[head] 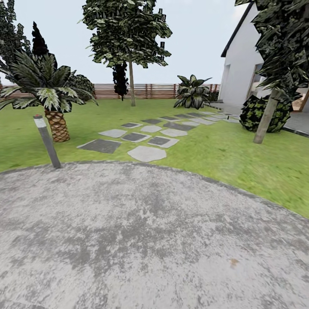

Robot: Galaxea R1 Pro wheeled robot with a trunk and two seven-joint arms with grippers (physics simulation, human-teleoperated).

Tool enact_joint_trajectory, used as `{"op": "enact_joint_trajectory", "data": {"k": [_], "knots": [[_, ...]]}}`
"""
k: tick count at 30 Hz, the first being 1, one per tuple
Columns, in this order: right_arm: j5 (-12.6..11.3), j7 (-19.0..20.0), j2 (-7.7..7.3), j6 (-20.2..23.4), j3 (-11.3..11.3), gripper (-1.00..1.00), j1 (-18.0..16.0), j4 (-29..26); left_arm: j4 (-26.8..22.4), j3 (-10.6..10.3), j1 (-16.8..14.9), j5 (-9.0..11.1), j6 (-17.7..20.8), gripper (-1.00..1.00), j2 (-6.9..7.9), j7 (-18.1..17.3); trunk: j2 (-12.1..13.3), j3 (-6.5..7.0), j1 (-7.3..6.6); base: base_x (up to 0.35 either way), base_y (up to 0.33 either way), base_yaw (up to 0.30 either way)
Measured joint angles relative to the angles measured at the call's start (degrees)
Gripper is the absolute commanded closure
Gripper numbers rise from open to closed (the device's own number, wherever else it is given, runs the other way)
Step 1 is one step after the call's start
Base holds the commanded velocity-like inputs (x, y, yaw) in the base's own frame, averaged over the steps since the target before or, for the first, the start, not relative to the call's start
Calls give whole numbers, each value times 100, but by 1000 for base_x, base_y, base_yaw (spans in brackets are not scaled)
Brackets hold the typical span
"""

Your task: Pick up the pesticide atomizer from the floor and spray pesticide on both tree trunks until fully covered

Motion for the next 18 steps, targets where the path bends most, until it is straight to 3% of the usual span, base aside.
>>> {"op": "enact_joint_trajectory", "data": {"k": [11, 18], "knots": [[0, -1, -1, 0, -5, -100, 0, -9, 0, 0, 0, 0, 0, -100, 3, 0, 0, 1, 0, 339, 0, -3], [0, -1, 0, 0, -7, -100, 1, -6, 1, -1, -1, 0, -1, -100, 3, 0, 0, 13, 0, 339, 0, -146]]}}
